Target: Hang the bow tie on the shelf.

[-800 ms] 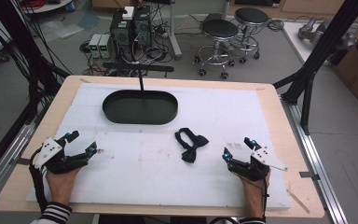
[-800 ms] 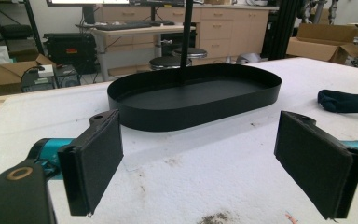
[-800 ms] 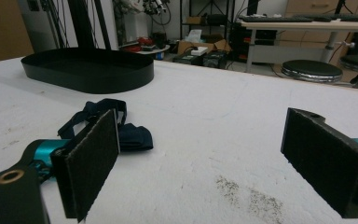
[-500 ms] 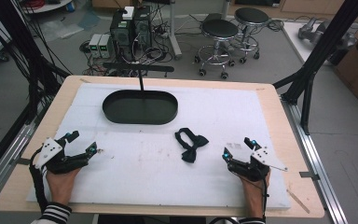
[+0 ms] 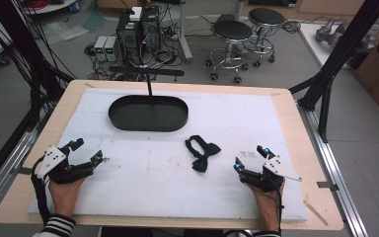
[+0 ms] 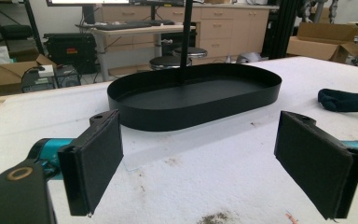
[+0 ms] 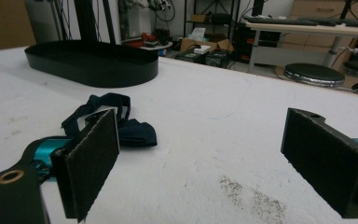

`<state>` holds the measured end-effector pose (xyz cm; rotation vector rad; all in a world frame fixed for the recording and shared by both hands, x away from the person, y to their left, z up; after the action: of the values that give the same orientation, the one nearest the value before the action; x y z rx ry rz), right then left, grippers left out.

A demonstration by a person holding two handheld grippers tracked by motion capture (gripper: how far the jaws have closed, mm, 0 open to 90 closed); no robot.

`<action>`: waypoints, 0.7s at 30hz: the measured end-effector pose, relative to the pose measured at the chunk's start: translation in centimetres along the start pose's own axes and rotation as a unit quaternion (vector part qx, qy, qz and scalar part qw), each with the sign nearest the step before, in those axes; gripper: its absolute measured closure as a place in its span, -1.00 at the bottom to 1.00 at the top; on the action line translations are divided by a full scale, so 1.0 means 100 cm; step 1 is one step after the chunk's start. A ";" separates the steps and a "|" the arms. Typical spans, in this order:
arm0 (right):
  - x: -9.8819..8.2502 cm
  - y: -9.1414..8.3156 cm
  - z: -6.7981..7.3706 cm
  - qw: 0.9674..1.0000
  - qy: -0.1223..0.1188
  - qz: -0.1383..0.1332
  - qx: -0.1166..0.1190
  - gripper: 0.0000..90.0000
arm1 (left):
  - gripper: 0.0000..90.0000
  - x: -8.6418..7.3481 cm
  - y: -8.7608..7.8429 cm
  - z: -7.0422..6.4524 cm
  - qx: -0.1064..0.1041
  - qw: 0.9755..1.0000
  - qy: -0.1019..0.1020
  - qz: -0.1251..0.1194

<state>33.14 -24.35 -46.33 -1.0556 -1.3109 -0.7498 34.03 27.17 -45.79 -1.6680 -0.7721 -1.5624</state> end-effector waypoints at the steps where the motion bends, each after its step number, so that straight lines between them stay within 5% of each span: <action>1: 0.000 0.000 0.004 1.000 -0.022 0.002 0.003 -0.77 | -0.65 0.000 0.000 0.000 0.000 1.000 0.000 -0.001; 3: 0.000 0.001 0.006 0.999 -0.033 0.004 0.003 -0.77 | -0.65 0.000 0.000 0.000 0.000 1.000 0.001 -0.001; 4: -0.001 0.002 0.009 0.998 -0.055 0.010 -0.015 -0.77 | -0.65 0.000 0.000 0.000 0.000 1.000 0.001 0.000; 7: -0.002 0.004 0.009 0.998 -0.060 0.021 -0.024 -0.77 | -0.65 0.000 0.000 0.000 0.000 1.000 0.000 -0.001; 11: -0.002 0.006 0.007 0.998 -0.014 0.055 -0.004 -0.77 | -0.65 0.000 0.000 0.001 0.000 1.000 -0.003 -0.001; 21: 0.022 0.005 0.016 0.997 0.001 0.070 0.017 -0.77 | -0.65 0.000 0.000 0.000 0.001 1.000 -0.002 -0.001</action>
<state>33.29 -22.44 -44.31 -1.1068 -1.2300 -0.6208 34.07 27.20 -45.79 -1.6710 -0.7761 -1.5594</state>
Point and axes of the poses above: each handheld gripper's, and its own axes: y roughly forward along the jaws, x roughly out of its top, z roughly to its left, the point moved 7 cm from there along y, roughly forward along the jaws, and after that the axes turned 5 degrees about -x, right-handed, at the moved point
